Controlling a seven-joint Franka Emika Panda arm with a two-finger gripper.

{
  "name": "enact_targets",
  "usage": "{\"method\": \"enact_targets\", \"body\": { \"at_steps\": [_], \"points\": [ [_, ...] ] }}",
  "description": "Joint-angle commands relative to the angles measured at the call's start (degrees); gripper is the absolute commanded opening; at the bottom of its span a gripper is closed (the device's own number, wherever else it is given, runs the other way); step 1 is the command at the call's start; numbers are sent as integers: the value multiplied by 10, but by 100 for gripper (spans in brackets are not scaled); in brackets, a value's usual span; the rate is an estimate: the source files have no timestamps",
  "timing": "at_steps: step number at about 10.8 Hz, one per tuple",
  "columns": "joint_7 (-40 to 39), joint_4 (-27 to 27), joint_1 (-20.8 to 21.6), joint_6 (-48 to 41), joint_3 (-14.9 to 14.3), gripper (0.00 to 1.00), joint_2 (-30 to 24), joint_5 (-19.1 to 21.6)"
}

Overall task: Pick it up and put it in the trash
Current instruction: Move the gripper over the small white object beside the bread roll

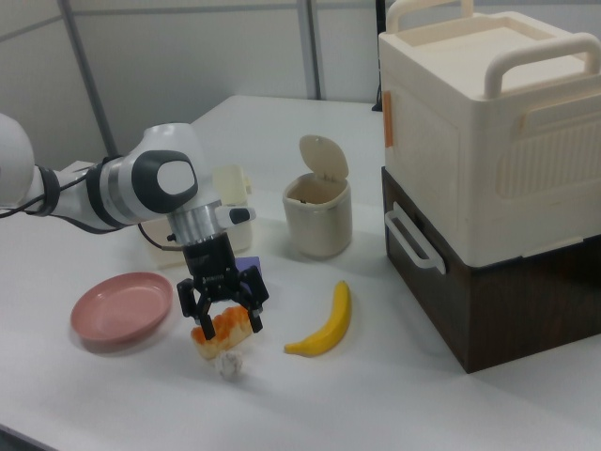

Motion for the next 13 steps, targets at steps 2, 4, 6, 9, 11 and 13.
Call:
{"method": "enact_targets", "body": {
  "at_steps": [2, 4, 6, 9, 11, 13],
  "points": [
    [-12, -45, 0, 28, -4, 100, -12, -38],
    [-28, -48, 5, 24, -3, 100, -7, -41],
    [-33, -48, 7, 24, -2, 100, 0, -41],
    [-24, -46, 23, 24, -1, 100, 9, -40],
    [-23, -45, 36, 23, 0, 100, 9, -35],
    [-20, -29, 50, 14, 5, 100, 9, -27]
  ]
}}
